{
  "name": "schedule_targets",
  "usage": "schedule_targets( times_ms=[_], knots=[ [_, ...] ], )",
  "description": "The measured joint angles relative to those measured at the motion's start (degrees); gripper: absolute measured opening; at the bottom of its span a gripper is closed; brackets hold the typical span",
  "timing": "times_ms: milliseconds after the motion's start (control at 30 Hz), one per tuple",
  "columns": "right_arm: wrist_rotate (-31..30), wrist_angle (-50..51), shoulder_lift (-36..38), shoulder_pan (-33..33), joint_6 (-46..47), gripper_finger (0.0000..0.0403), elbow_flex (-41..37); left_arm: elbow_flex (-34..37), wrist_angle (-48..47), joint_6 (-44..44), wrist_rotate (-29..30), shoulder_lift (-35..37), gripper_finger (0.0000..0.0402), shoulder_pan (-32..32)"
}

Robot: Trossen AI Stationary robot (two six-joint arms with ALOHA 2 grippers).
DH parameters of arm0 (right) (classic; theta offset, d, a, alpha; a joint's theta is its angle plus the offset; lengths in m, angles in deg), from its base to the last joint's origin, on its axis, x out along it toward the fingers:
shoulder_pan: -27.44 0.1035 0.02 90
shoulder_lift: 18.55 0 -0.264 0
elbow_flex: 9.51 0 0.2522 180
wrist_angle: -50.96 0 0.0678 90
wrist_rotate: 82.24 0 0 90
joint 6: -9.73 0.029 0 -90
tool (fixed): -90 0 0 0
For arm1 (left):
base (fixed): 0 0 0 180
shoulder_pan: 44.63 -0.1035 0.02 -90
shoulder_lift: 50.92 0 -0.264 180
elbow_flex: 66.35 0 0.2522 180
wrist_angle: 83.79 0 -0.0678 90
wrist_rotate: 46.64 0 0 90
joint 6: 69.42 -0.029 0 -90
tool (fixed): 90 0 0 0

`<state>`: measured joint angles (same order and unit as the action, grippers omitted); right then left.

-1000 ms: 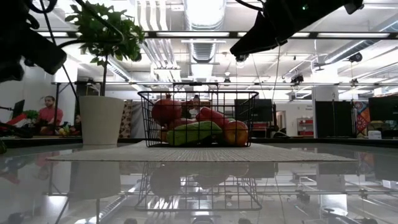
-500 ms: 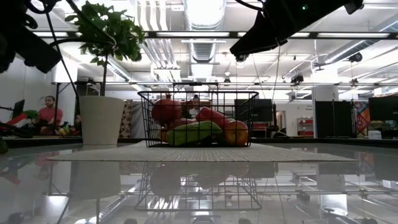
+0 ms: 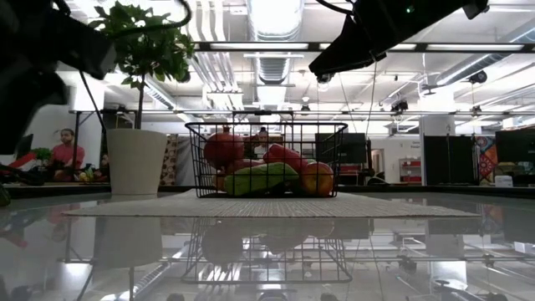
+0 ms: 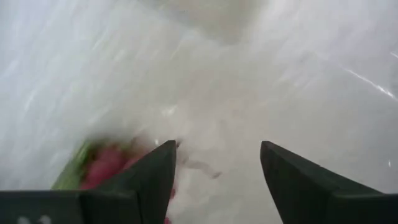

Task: Build produce basket
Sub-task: Put the grapes into the wire basket

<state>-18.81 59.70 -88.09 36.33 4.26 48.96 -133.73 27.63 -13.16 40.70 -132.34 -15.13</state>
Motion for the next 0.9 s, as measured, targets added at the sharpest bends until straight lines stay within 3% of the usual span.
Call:
schedule_targets(
  times_ms=[167,333,500,733,900],
  knots=[
    [0.0,0.1,0.0,0.0,1.0,0.0352,0.0,0.0,-1.8,-12.8,-0.1,-4.2,0.0218,-0.2],
    [0.0,0.0,0.0,0.0,1.0,0.0352,0.0,-0.9,-5.1,-33.2,-1.3,-8.8,0.0218,1.7],
    [0.0,0.5,0.0,0.0,1.4,0.0352,0.0,-1.1,-7.5,-44.5,1.3,-9.9,0.0219,2.3],
    [0.0,0.5,0.0,0.0,2.6,0.0352,-0.9,1.3,-7.9,-47.7,1.7,-9.6,0.0219,2.2],
    [0.0,0.5,0.0,0.0,2.7,0.0352,-1.6,2.6,-2.4,-47.1,1.7,-9.6,0.0219,2.1]
  ],
)
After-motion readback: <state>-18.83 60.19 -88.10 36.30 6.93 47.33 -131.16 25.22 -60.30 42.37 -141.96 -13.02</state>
